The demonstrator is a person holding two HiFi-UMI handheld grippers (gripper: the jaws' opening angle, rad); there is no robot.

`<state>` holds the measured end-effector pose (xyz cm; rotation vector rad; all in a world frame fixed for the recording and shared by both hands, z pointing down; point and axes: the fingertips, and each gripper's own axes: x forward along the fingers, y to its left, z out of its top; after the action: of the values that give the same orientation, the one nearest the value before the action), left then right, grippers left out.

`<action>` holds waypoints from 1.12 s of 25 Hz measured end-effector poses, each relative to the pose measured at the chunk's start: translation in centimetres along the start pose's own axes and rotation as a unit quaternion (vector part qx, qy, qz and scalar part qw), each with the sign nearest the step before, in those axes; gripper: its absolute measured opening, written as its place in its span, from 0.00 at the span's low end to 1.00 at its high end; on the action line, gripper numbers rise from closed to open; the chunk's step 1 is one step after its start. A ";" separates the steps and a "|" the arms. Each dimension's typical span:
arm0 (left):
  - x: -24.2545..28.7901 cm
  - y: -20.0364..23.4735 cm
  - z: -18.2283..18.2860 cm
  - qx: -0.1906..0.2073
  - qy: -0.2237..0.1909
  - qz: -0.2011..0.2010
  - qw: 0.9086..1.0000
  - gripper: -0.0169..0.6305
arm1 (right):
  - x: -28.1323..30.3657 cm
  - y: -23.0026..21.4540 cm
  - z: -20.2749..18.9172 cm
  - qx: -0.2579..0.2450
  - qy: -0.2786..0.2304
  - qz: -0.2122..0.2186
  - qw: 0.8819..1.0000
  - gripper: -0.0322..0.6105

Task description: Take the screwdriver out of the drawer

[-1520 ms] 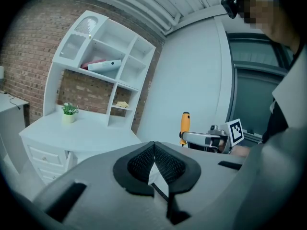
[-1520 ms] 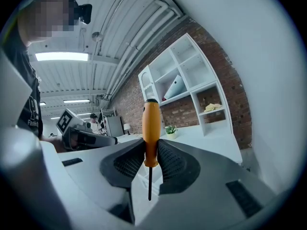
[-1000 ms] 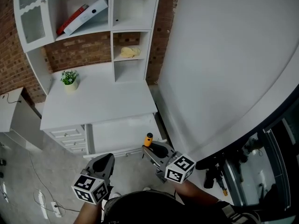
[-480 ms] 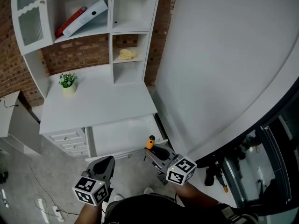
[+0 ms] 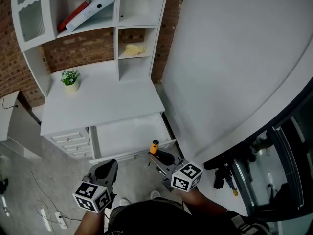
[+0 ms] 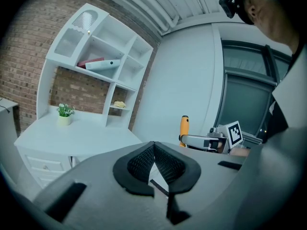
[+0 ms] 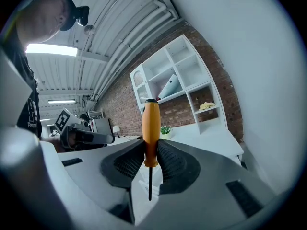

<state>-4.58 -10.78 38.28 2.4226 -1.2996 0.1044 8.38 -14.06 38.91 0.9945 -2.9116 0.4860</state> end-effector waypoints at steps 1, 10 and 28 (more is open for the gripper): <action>0.0 0.0 0.0 0.000 0.001 0.000 1.000 0.05 | 0.0 0.0 -0.1 0.001 0.001 0.000 1.000 0.18; -0.1 -0.3 -0.6 -0.003 0.004 -0.006 1.000 0.05 | -0.2 0.5 -0.6 0.003 0.005 0.003 1.000 0.18; -0.4 -1.3 -1.2 0.001 0.009 -0.004 1.000 0.05 | -0.7 1.2 -1.1 0.005 0.009 0.014 1.000 0.18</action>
<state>-3.65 -9.38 38.89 2.4216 -1.2836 0.1247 8.13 -12.38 39.56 0.9461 -2.9142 0.5074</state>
